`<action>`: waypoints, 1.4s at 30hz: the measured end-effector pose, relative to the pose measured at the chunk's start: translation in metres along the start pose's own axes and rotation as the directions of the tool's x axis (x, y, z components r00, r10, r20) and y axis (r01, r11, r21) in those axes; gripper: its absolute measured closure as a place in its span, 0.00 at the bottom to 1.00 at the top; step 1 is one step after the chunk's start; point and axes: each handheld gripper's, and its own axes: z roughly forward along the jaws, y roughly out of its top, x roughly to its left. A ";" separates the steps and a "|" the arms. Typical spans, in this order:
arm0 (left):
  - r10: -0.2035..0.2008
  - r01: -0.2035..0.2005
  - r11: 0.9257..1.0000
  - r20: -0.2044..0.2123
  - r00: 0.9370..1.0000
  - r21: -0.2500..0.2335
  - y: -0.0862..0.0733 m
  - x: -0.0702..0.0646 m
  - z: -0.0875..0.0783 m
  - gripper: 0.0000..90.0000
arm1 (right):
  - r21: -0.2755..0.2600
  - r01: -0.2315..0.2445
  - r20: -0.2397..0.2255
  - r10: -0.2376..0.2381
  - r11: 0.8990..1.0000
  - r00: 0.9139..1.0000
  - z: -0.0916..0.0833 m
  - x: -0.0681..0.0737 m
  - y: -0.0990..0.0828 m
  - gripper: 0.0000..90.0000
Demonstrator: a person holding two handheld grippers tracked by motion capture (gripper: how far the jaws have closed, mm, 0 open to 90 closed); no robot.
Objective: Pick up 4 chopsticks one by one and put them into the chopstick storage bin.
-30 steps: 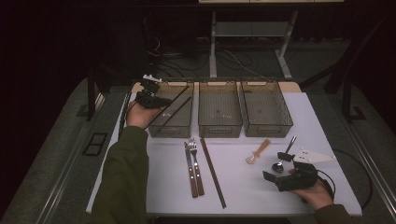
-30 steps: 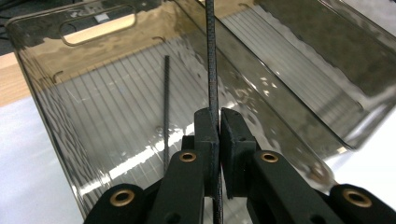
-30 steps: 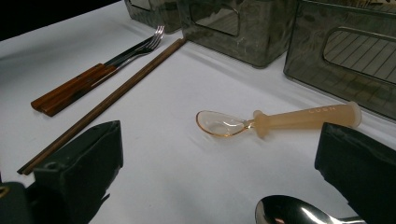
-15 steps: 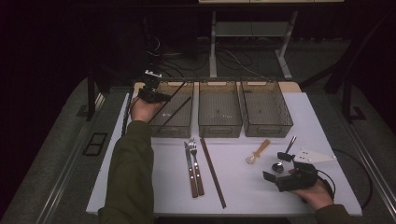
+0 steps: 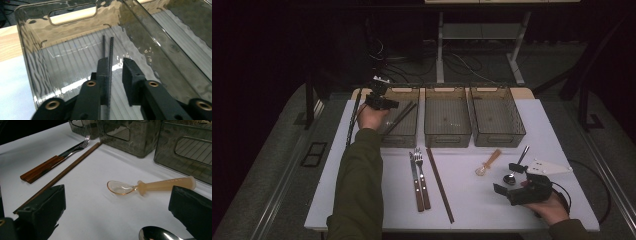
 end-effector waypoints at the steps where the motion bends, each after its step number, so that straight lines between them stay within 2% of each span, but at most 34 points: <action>1: 0.010 -0.010 1.000 -0.004 1.000 -0.002 0.000 0.000 -0.001 0.79 | 0.000 0.000 0.001 0.000 1.000 1.000 0.000 0.000 0.000 0.01; 4: 0.005 -0.005 1.000 0.005 1.000 -0.006 0.001 -0.003 -0.004 0.76 | 0.000 0.002 0.001 -0.002 1.000 1.000 0.000 0.000 0.000 0.01; 12: 0.051 -0.050 0.998 0.026 0.998 -0.038 0.000 -0.016 -0.017 0.60 | 0.003 0.007 0.003 -0.007 1.000 1.000 0.000 0.000 0.000 0.01; 16: 0.061 -0.058 0.997 0.044 0.997 -0.054 -0.002 -0.021 -0.026 0.55 | 0.006 0.004 0.008 -0.004 1.000 1.000 0.001 0.000 0.000 0.01; 22: 0.090 -0.086 0.995 0.071 0.993 -0.055 -0.008 -0.030 -0.039 0.49 | 0.006 0.002 0.010 -0.002 1.000 1.000 0.001 0.000 0.000 0.01; 26: 0.129 -0.125 0.991 0.088 0.988 -0.052 -0.014 -0.039 -0.047 0.47 | 0.008 0.002 0.010 -0.002 1.000 1.000 0.001 0.000 0.000 0.01; 27: 0.126 -0.121 0.991 0.089 0.988 -0.053 -0.016 -0.042 -0.048 0.47 | 0.007 0.002 0.010 -0.002 1.000 1.000 0.001 0.000 0.000 0.01; 28: 0.123 -0.118 0.991 0.093 0.988 -0.057 -0.019 -0.045 -0.050 0.47 | 0.008 0.004 0.010 -0.004 1.000 1.000 0.001 0.000 0.000 0.01; 33: 0.162 -0.157 0.986 0.109 0.981 -0.053 -0.031 -0.057 -0.056 0.49 | 0.008 0.004 0.011 -0.004 1.000 1.000 0.001 0.001 0.000 0.01; 34: 0.161 -0.156 0.986 0.112 0.980 -0.053 -0.035 -0.061 -0.058 0.51 | 0.007 0.005 0.011 -0.005 1.000 1.000 0.001 0.001 0.000 0.01; 35: 0.178 -0.172 0.984 0.119 0.977 -0.055 -0.038 -0.063 -0.059 0.53 | 0.009 0.003 0.010 -0.003 1.000 1.000 0.001 0.001 0.000 0.01; 38: 0.191 -0.185 0.981 0.139 0.972 -0.054 -0.047 -0.071 -0.061 0.60 | 0.009 0.006 0.011 -0.006 1.000 1.000 0.001 0.001 0.000 0.01; 42: 0.216 -0.210 0.976 0.172 0.961 -0.050 -0.062 -0.082 -0.060 0.74 | 0.009 0.006 0.011 -0.006 1.000 1.000 0.001 0.001 0.000 0.01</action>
